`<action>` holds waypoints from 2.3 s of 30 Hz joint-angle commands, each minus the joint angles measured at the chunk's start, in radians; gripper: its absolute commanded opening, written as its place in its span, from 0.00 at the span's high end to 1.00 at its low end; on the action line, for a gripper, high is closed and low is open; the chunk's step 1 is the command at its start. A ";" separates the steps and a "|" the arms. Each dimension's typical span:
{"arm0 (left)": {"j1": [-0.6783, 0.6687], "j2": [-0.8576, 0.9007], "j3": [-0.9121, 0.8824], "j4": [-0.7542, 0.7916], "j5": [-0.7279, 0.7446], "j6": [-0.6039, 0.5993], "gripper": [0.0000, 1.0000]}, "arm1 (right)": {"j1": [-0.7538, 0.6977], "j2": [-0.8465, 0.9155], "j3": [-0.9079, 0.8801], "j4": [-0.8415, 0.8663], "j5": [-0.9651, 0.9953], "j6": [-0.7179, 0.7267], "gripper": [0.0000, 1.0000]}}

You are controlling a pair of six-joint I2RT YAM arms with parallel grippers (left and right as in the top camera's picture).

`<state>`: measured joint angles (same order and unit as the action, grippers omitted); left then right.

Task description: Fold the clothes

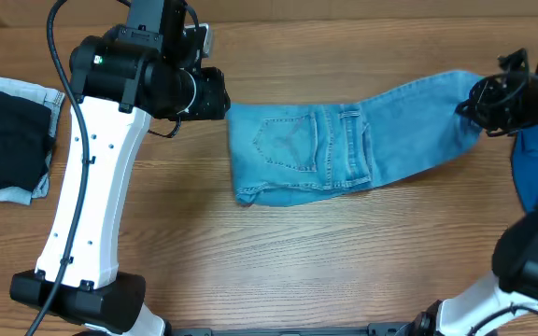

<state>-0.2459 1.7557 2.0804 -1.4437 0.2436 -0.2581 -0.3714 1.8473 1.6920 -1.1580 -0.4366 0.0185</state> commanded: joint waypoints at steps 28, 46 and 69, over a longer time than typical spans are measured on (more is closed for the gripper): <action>0.076 -0.159 0.137 -0.019 -0.150 -0.040 0.51 | 0.946 0.356 -0.024 0.297 -0.065 0.165 0.96; 0.076 -0.159 0.133 -0.027 -0.151 -0.033 0.51 | 1.039 0.177 0.025 0.235 0.077 0.200 0.36; 0.076 -0.159 0.133 -0.056 -0.173 -0.034 0.45 | 1.040 0.265 -0.119 0.290 0.070 0.346 0.96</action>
<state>-0.1749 1.5955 2.2055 -1.4979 0.0814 -0.3107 0.6582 2.0392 1.6405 -0.9287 -0.3843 0.3023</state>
